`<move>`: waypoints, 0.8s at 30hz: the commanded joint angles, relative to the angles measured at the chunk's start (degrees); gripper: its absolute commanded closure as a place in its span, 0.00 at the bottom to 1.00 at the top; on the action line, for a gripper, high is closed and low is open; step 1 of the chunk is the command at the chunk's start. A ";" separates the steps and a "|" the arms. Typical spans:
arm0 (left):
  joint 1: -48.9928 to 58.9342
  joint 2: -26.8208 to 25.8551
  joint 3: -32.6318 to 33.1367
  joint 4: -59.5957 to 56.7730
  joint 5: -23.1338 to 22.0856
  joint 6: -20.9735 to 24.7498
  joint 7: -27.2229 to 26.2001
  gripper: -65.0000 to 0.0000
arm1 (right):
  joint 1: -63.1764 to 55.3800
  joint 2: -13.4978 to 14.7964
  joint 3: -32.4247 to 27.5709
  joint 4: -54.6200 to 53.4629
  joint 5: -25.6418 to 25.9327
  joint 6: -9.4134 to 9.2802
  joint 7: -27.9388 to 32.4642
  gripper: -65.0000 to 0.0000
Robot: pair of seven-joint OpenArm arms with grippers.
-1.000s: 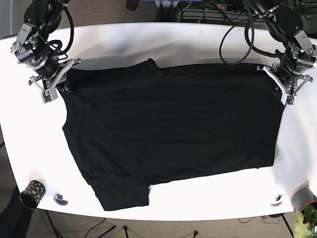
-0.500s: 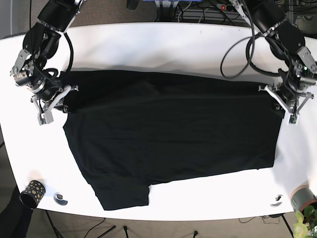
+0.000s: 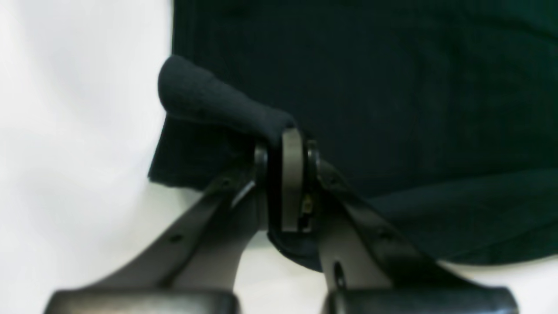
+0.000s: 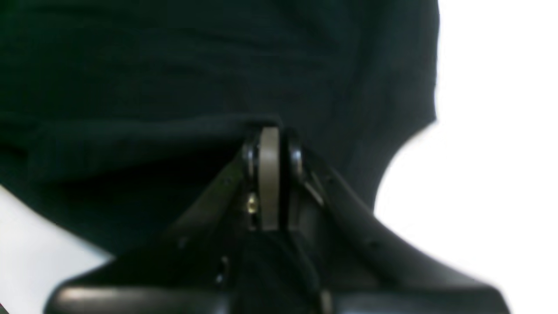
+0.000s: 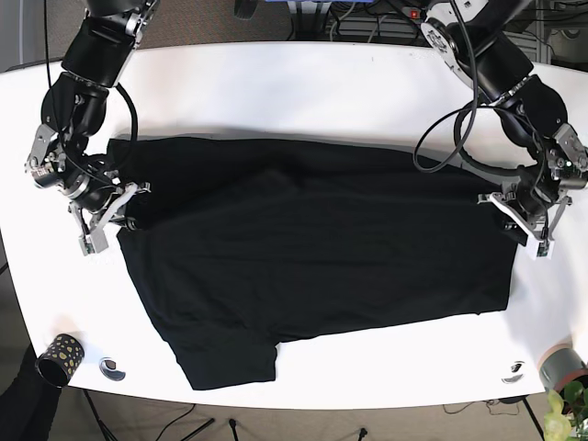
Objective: Fold the T-shirt properly
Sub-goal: 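Open both grippers to release the shoulder edge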
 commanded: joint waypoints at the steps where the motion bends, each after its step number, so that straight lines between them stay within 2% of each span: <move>1: -1.83 -1.07 0.04 -1.27 -0.57 0.20 -1.03 1.00 | 1.97 1.42 0.17 -0.74 0.54 0.06 1.69 1.00; 3: -2.62 -2.56 0.04 -3.11 -0.57 0.20 -1.12 0.99 | 2.41 2.48 0.08 -2.76 0.45 0.06 2.13 1.00; 5: -3.41 -3.35 0.04 -5.31 -0.66 0.20 -1.30 0.94 | 2.58 2.92 0.08 -3.82 0.45 0.06 2.21 1.00; 8: -5.17 -3.79 -1.20 -9.18 -0.66 0.20 -2.97 0.79 | 3.20 3.27 0.08 -4.17 0.45 0.06 2.65 1.00; 11: -6.92 -3.97 -5.59 -12.35 -0.75 0.20 -4.11 0.65 | 3.29 3.53 0.08 -4.35 0.19 0.06 3.36 1.00; 13: -9.12 -5.46 -8.93 -15.69 -0.75 0.20 -4.46 0.55 | 3.64 3.89 0.08 -4.35 -2.10 0.06 3.36 1.00; 16: -11.50 -7.22 -10.07 -21.05 -0.75 0.20 -4.46 0.47 | 4.78 3.18 0.08 -4.35 -4.82 0.06 3.36 1.00; 19: -13.17 -8.89 -10.34 -24.39 -0.84 0.20 -4.46 0.43 | 4.96 2.65 0.17 -4.08 -6.58 0.06 3.36 0.99; 24: -14.31 -9.94 -10.34 -25.00 -1.01 -0.15 -4.46 0.42 | 5.22 2.39 0.43 -3.99 -6.85 0.06 3.27 0.66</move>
